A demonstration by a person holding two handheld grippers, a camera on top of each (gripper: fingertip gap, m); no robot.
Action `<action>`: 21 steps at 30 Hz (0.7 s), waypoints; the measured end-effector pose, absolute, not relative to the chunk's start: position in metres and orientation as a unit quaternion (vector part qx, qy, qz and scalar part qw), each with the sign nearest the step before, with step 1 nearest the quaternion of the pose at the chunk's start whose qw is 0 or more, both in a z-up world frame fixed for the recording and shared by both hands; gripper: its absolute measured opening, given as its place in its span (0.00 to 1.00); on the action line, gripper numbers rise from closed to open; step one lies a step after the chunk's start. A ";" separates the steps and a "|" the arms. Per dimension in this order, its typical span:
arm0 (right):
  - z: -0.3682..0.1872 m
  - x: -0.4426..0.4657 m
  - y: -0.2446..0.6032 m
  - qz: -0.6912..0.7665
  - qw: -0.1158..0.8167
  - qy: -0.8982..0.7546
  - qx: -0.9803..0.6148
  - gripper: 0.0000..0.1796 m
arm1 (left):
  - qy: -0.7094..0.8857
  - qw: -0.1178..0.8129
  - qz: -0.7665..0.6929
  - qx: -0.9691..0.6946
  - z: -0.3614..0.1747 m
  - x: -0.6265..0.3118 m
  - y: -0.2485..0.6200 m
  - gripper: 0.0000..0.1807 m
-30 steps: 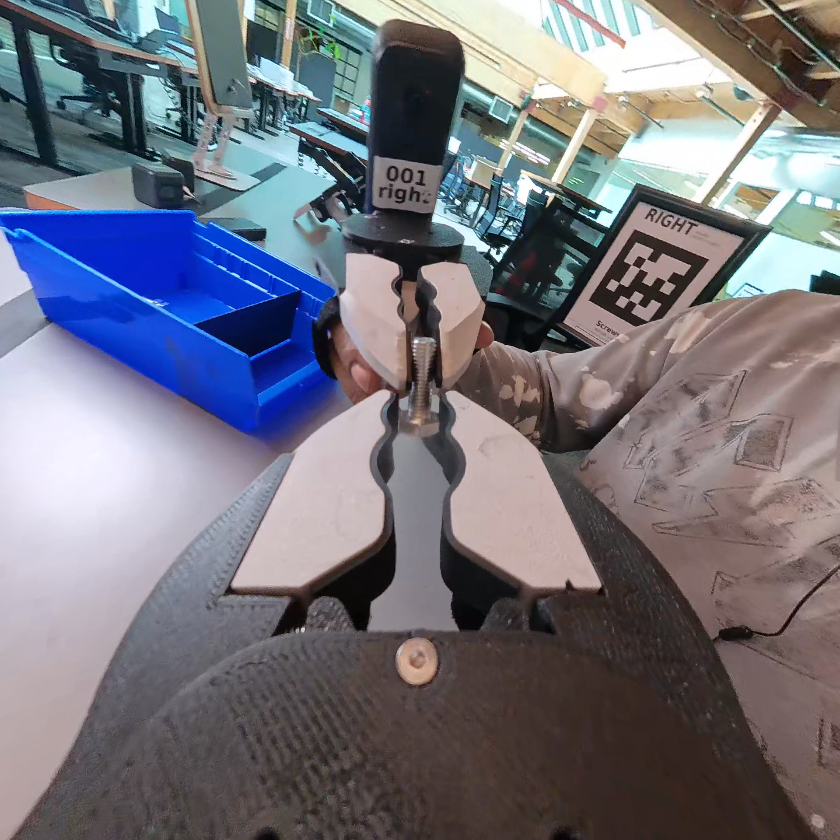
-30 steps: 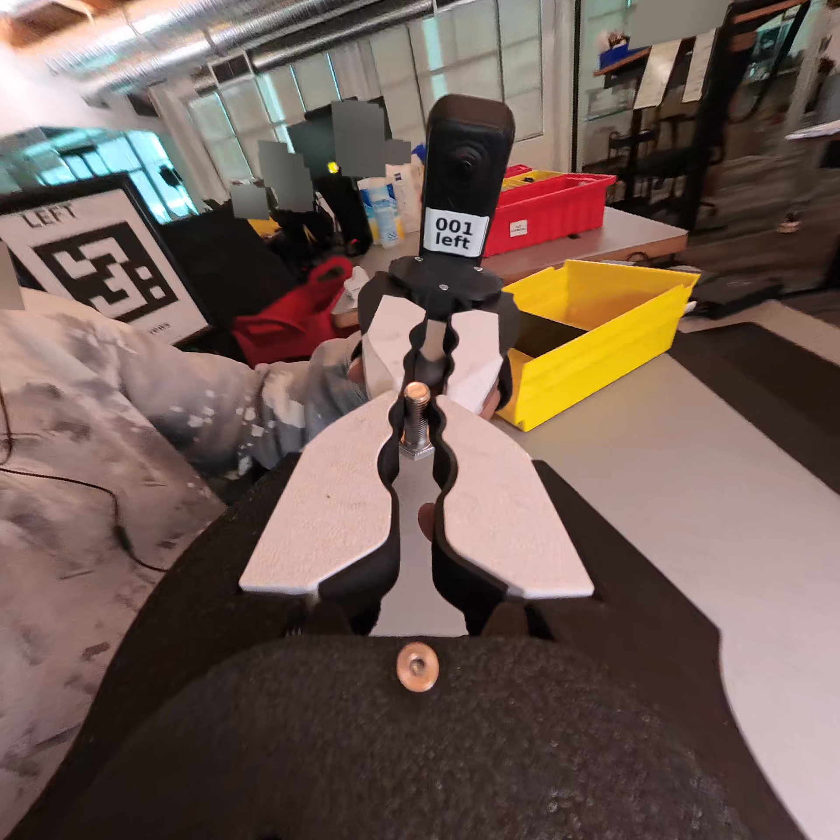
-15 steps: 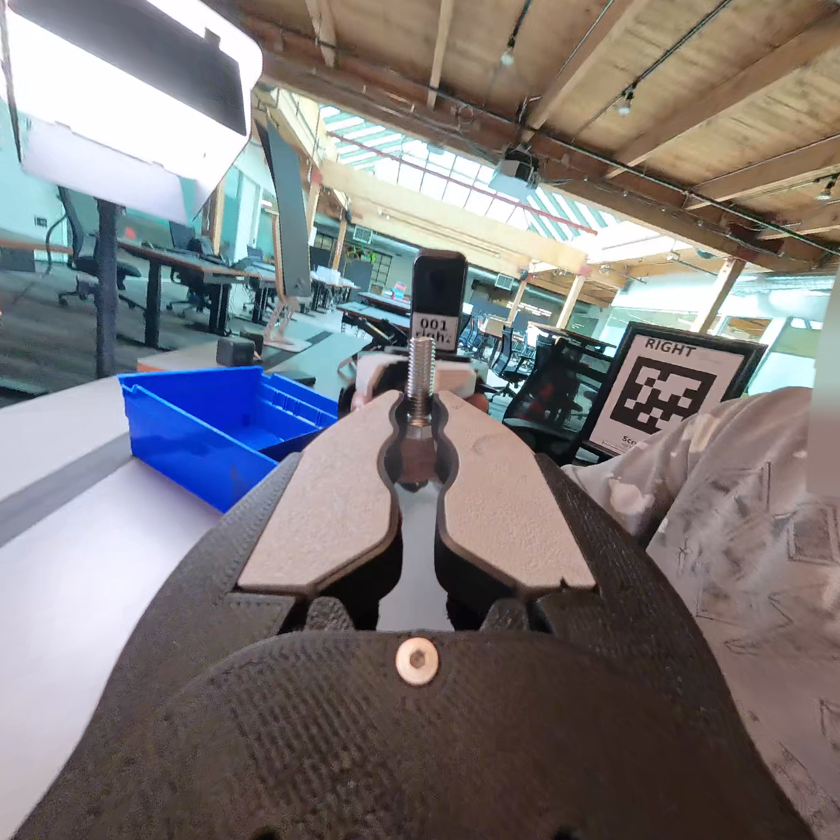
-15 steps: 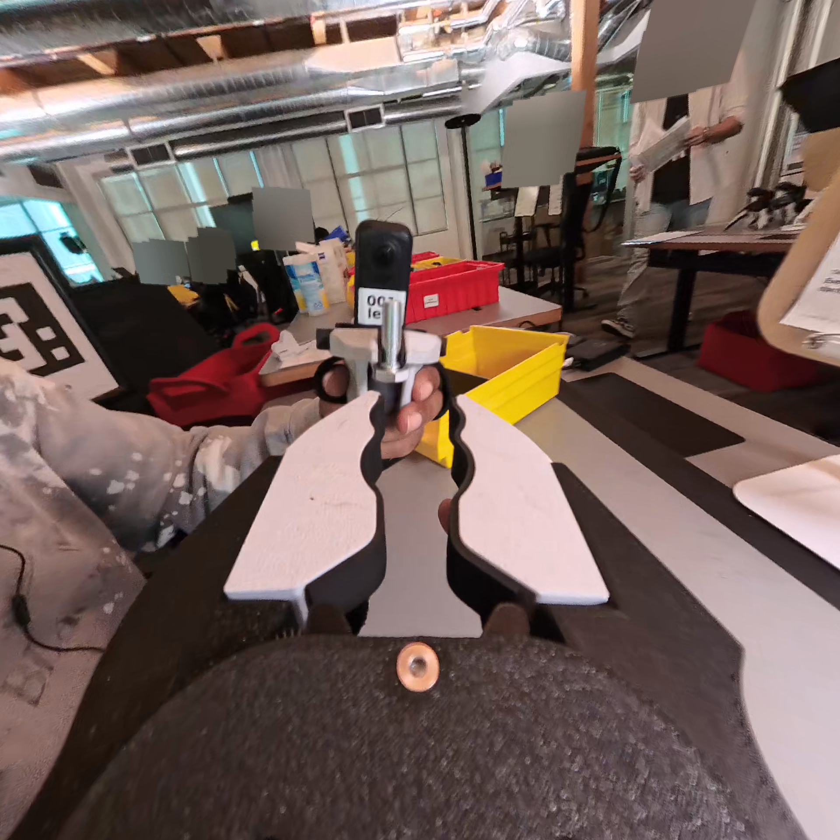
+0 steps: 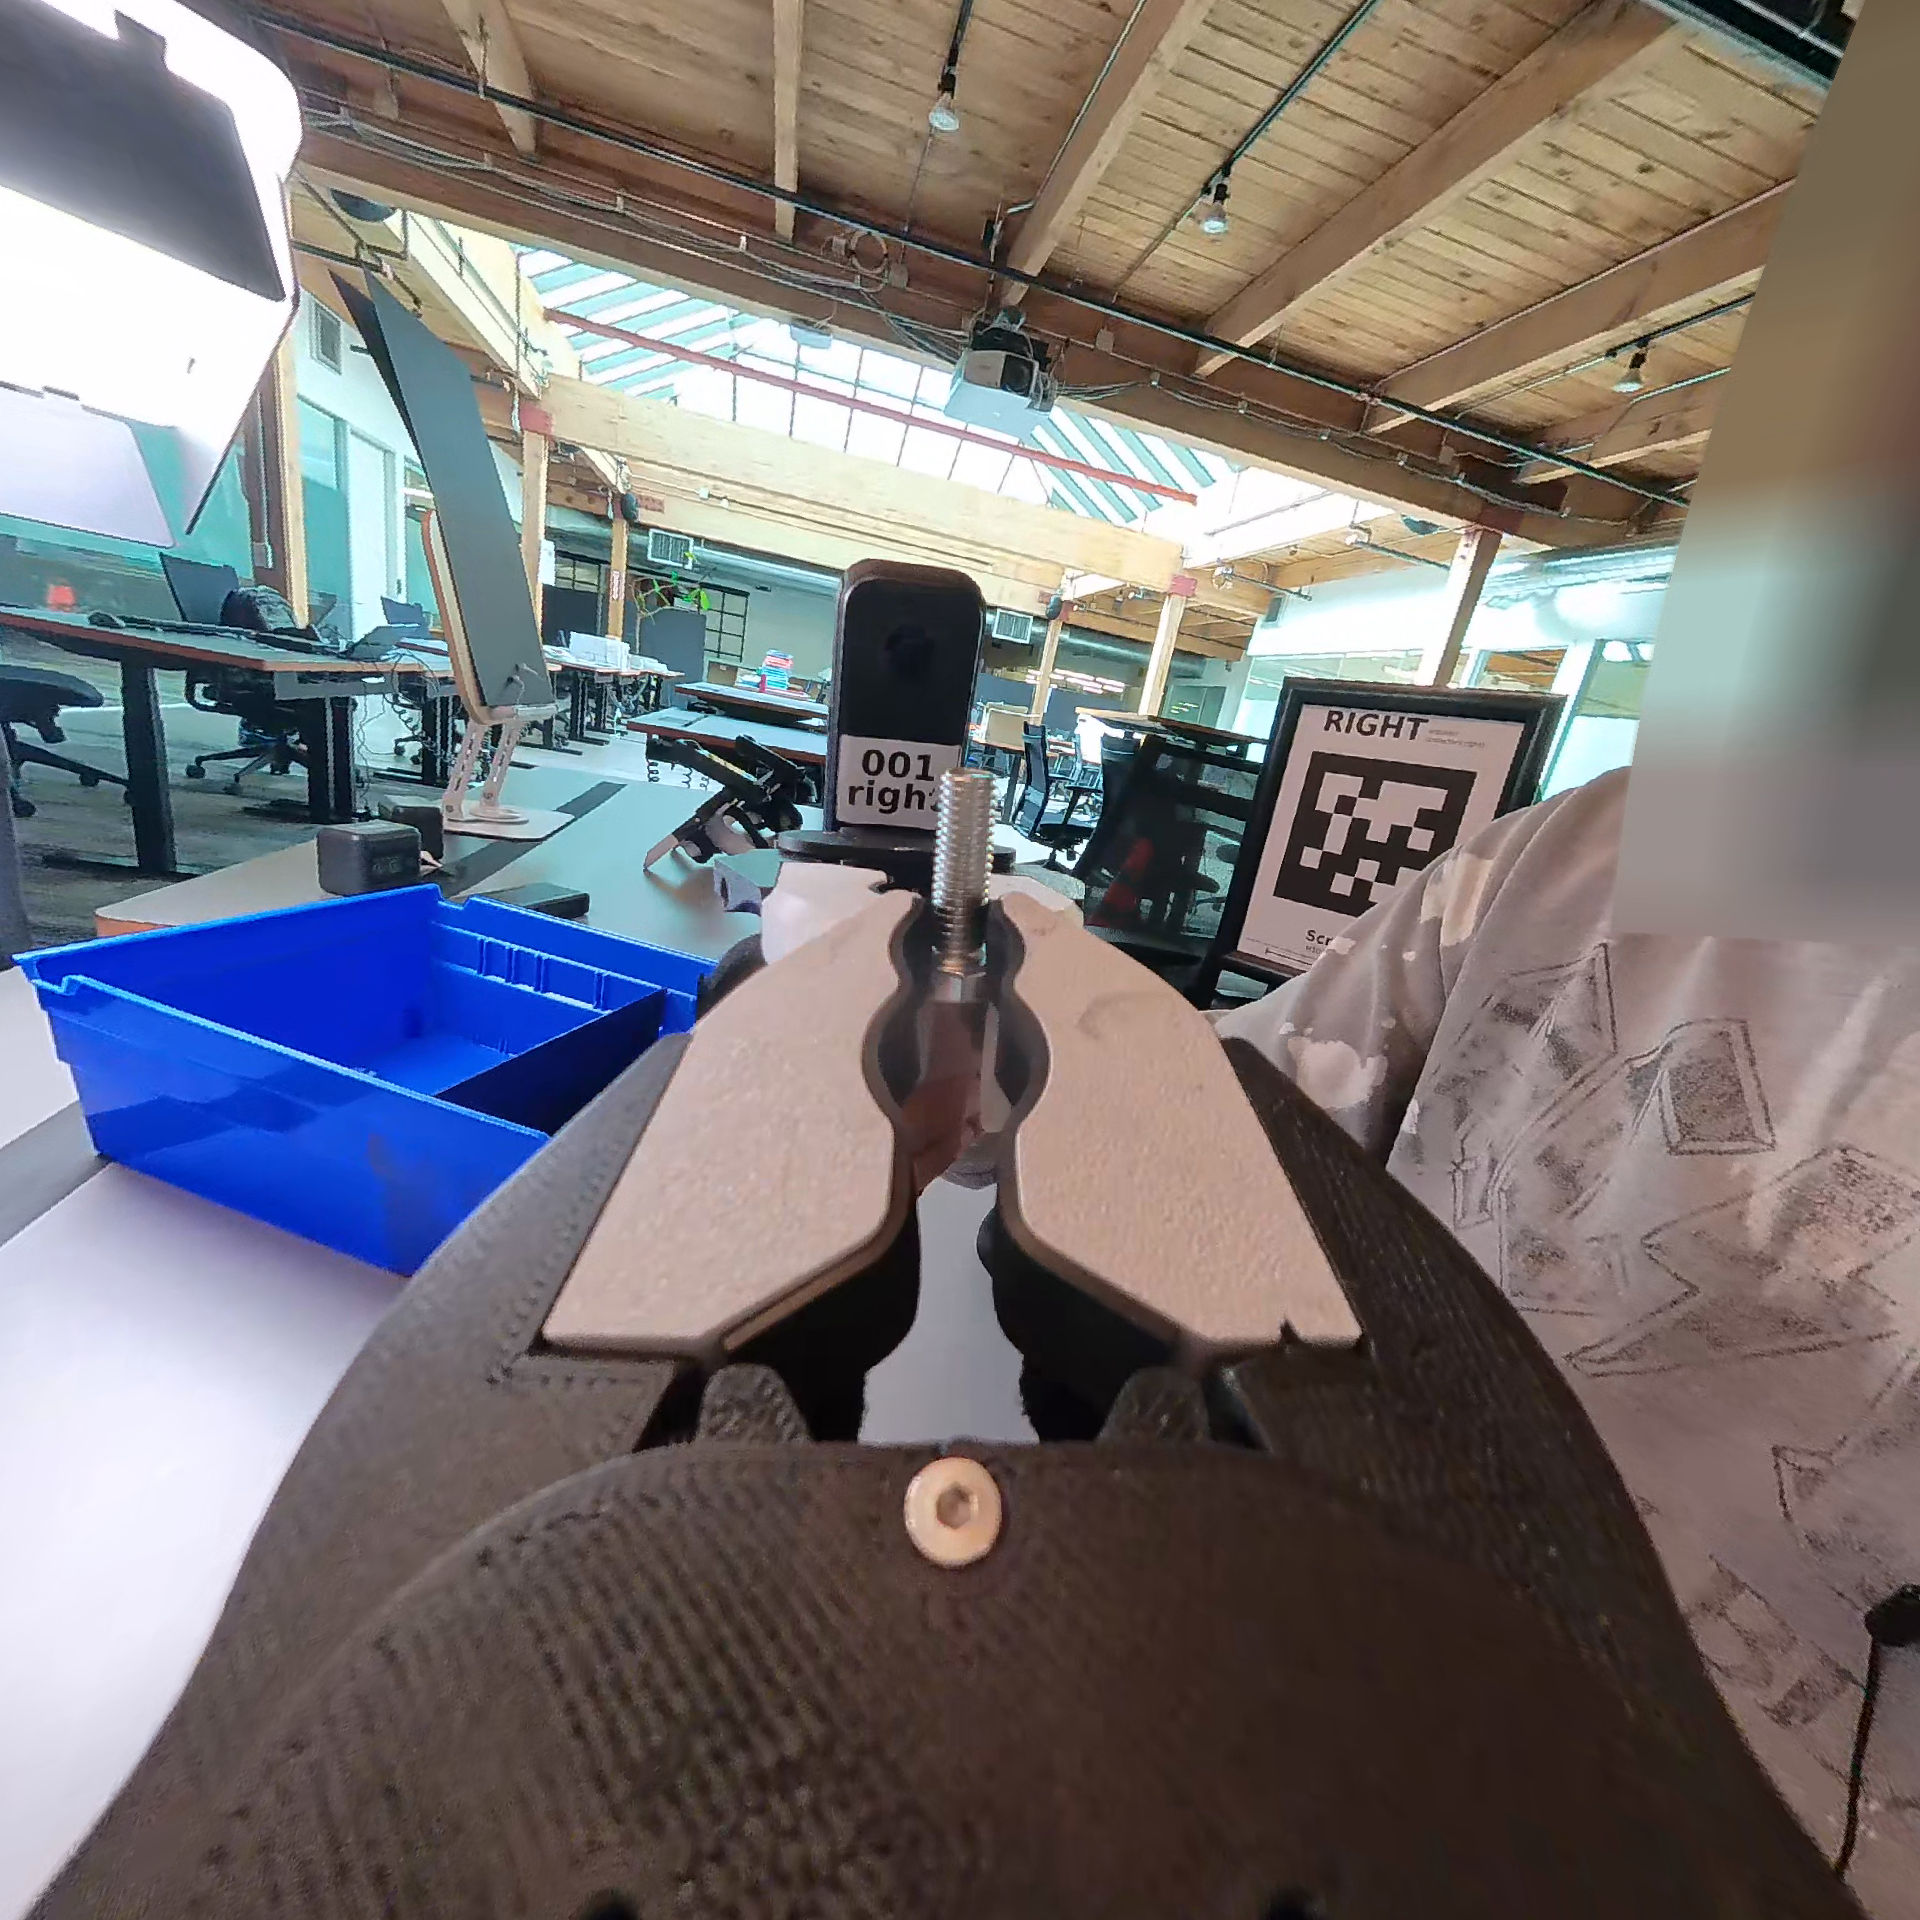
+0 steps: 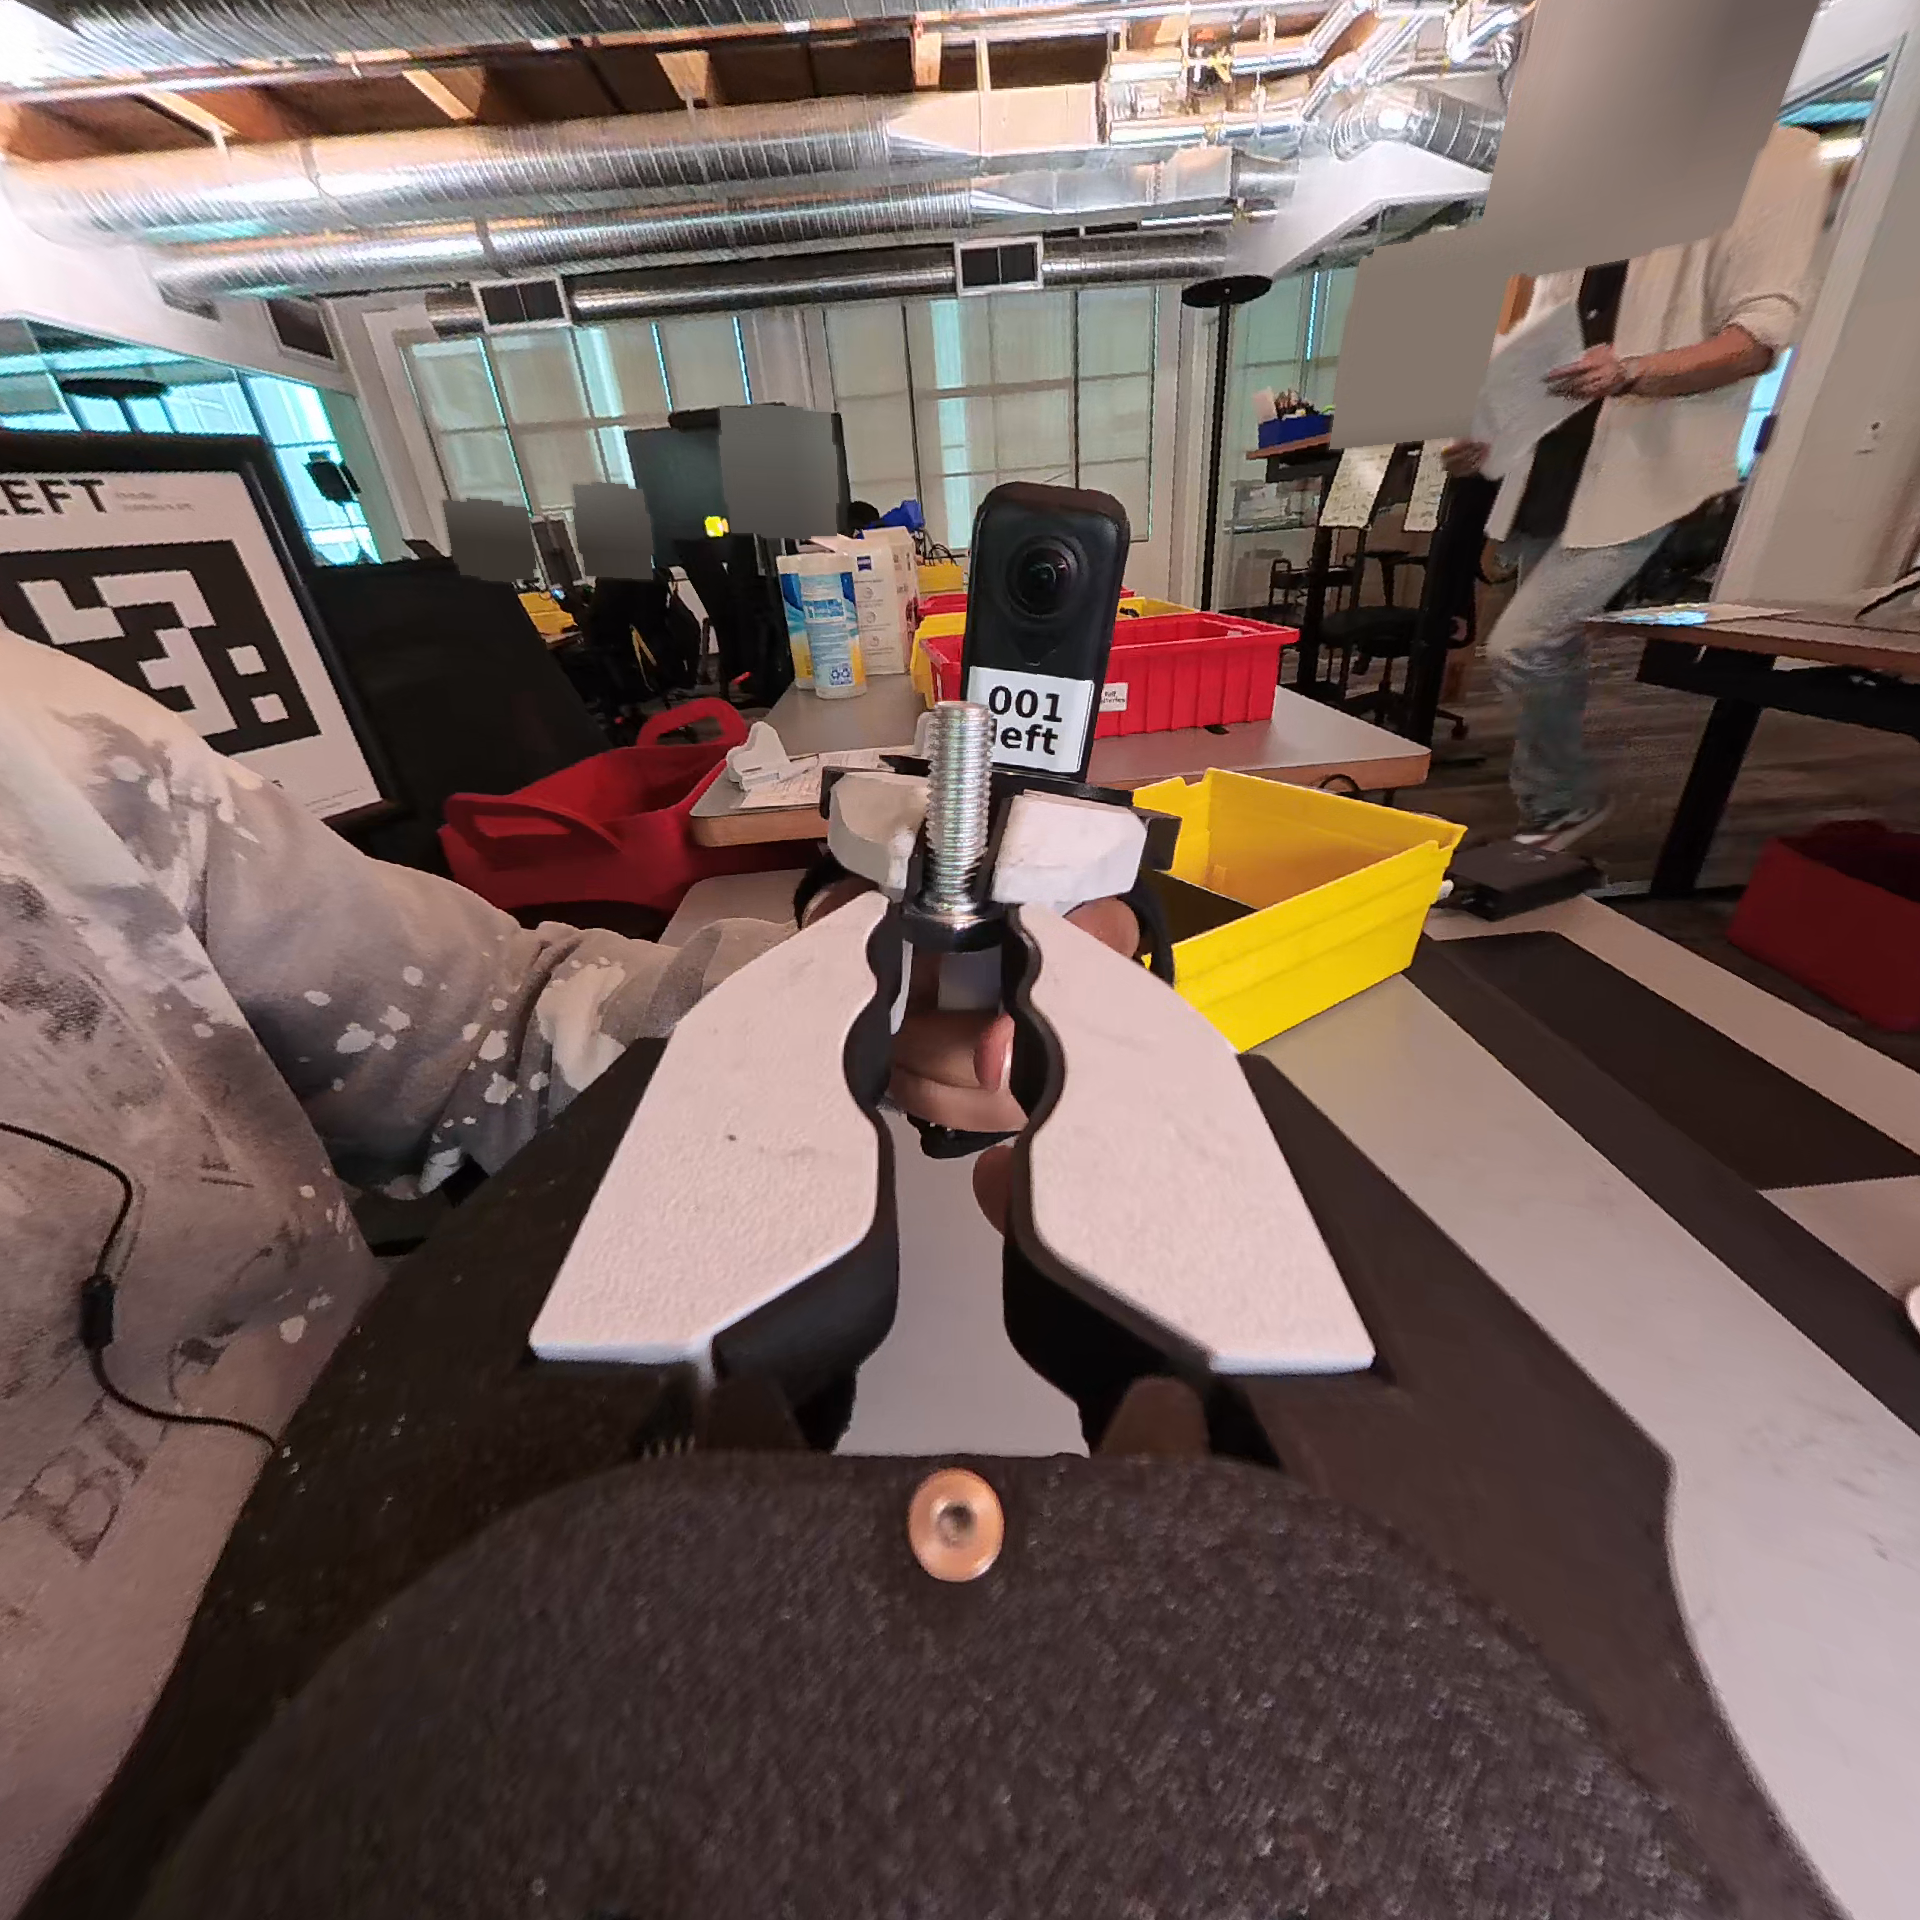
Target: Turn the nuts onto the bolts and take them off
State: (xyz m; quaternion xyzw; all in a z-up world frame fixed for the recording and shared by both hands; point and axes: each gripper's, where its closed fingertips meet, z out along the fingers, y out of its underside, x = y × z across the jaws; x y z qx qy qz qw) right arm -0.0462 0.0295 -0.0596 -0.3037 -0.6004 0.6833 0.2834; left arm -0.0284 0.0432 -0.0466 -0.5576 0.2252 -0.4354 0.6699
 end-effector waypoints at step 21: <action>-0.079 -0.054 0.077 0.639 0.353 -0.568 -0.380 0.10 | 0.079 0.680 -0.135 -0.716 -0.034 -0.174 0.022 0.10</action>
